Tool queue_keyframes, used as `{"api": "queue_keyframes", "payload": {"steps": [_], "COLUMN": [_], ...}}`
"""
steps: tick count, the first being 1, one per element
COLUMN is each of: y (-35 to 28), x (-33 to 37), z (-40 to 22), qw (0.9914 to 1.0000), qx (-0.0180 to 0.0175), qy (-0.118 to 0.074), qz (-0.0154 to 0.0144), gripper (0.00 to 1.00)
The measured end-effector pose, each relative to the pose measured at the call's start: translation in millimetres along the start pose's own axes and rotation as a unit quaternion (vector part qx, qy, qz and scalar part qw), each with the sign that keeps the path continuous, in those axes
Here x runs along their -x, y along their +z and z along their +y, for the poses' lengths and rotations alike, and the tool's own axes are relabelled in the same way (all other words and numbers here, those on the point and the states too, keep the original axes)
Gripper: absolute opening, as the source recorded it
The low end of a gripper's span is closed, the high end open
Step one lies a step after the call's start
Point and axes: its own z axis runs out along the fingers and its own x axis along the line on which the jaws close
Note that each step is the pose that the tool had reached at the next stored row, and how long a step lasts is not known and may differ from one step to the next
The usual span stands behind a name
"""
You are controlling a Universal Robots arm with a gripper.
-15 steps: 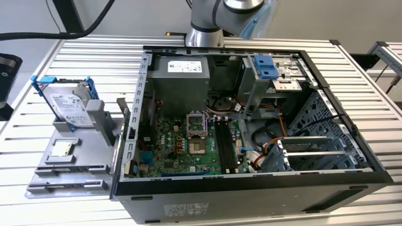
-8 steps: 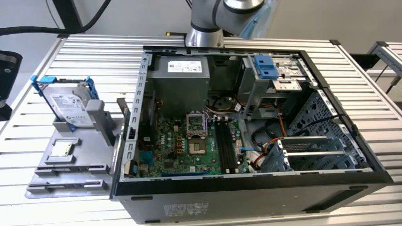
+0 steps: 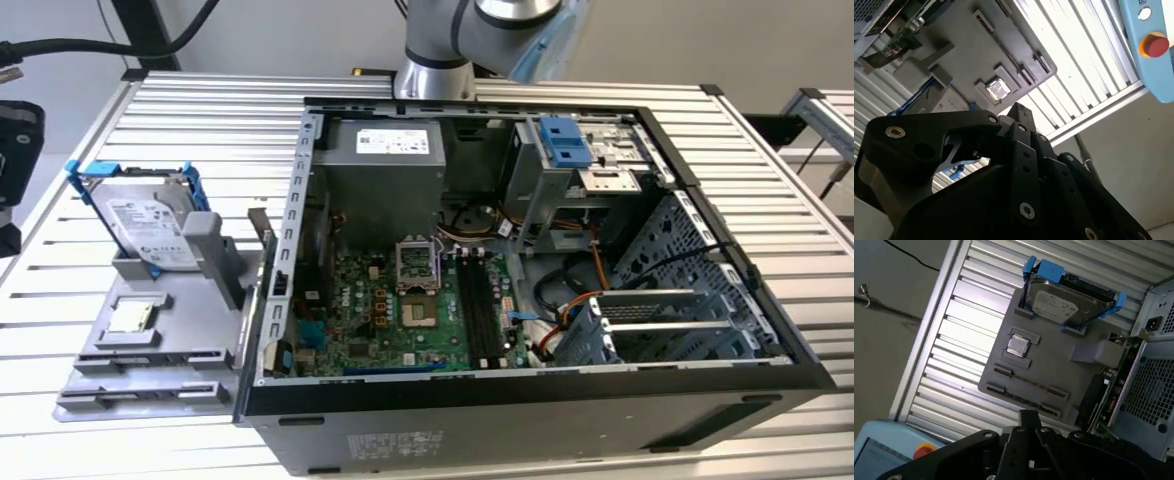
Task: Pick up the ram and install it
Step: 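Pick up the ram and move it above insertion slot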
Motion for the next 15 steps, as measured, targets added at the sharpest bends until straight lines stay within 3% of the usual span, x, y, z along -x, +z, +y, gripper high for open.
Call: {"api": "queue_keyframes", "payload": {"steps": [4,8,12,15], "y": [0.0,0.0,0.0,0.0], "x": [0.0,0.0,0.0,0.0], "z": [0.0,0.0,0.0,0.0], "qw": [0.99933,0.99735,0.99407,0.99069], "qx": [0.0001,0.0003,0.0004,0.0005], "qy": [-0.036,-0.073,-0.109,-0.136], "qz": [0.0018,0.0035,0.0053,0.0065], "gripper": [0.0,0.0,0.0,0.0]}}
